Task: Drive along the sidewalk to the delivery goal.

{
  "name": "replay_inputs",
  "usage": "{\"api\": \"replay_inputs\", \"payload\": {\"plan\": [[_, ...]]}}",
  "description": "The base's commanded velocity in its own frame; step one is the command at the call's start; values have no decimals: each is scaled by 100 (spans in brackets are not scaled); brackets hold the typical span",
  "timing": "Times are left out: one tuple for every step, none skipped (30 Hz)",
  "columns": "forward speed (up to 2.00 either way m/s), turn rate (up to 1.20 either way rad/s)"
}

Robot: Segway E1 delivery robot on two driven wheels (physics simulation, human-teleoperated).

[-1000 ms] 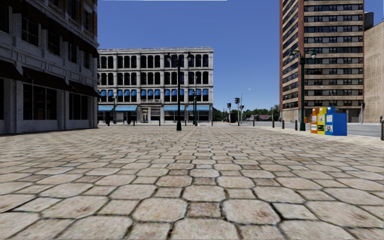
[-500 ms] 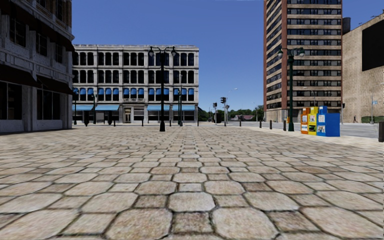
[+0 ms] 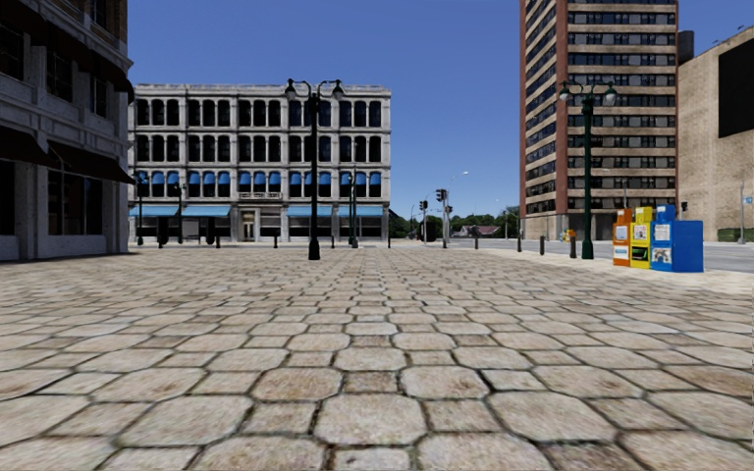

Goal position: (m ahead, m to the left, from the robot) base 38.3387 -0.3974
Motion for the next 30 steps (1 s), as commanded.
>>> {"api": "replay_inputs", "payload": {"plan": [[200,0],[200,0],[200,0],[200,0],[200,0],[200,0],[200,0],[200,0],[200,-41],[200,-91],[200,-91],[200,-103],[200,-106],[200,-60],[200,0],[200,0],[200,0],[200,0],[200,0],[200,0],[200,0],[200,0],[200,0],[200,0],[200,0],[200,0],[200,0],[200,0],[200,0],[200,0]]}}
